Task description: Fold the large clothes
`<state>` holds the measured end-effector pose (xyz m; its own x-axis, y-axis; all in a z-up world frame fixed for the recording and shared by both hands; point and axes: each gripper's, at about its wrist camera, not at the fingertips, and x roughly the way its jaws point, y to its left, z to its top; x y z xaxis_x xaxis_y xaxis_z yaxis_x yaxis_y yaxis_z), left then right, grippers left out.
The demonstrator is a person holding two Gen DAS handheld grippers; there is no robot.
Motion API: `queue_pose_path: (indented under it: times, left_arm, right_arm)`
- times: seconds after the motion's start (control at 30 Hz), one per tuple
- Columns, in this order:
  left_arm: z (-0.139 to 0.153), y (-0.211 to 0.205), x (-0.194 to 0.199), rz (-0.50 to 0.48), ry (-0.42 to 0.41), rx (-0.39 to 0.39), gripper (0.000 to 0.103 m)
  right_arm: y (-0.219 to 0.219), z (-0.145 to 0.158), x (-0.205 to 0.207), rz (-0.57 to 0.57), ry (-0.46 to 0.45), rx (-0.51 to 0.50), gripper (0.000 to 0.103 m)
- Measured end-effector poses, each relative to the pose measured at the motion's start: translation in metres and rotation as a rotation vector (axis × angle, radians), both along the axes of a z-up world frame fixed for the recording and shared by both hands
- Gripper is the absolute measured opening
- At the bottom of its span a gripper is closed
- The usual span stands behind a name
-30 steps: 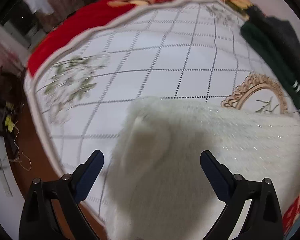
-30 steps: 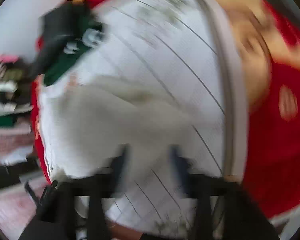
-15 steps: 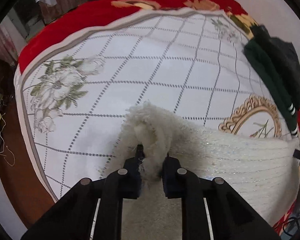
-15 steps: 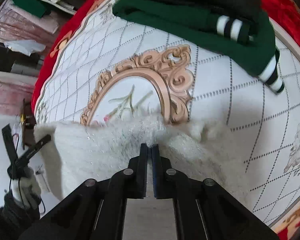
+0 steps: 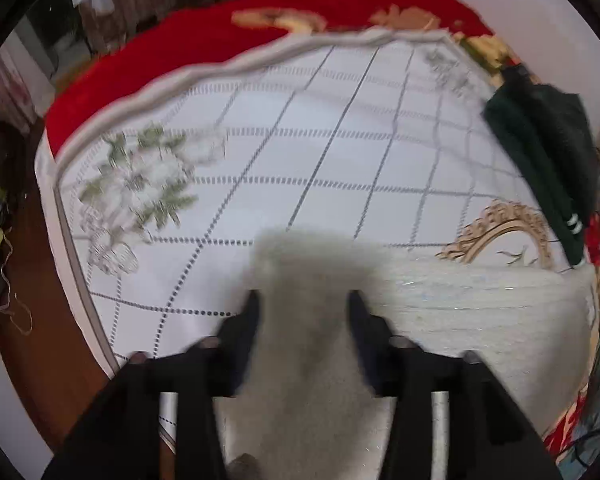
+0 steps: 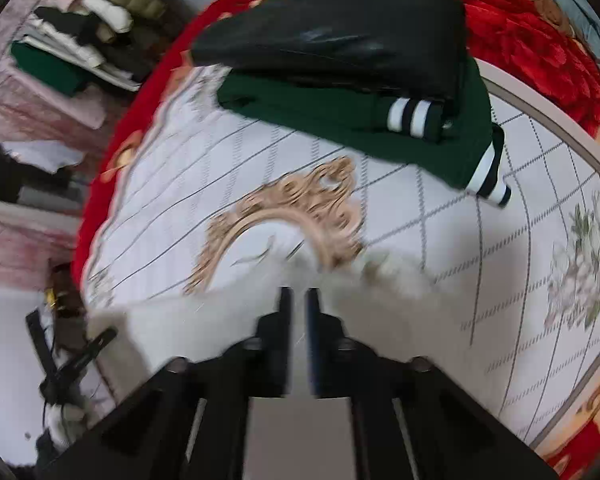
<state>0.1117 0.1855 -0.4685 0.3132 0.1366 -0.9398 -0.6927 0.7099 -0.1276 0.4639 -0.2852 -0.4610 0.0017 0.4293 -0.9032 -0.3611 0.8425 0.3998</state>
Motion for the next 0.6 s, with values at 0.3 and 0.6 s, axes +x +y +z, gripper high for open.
queue_pose_path:
  times: [0.3,0.6]
  left_arm:
    - [0.014,-0.027,-0.004,0.029,0.012,0.051,0.092]
    - [-0.007,-0.061,-0.056,0.159,0.107,-0.034,0.092]
  right_arm:
    - [0.078,-0.056,-0.045,0.214,0.183,-0.111,0.025]
    - [0.139,-0.117,-0.025,0.157,0.1,-0.335,0.014]
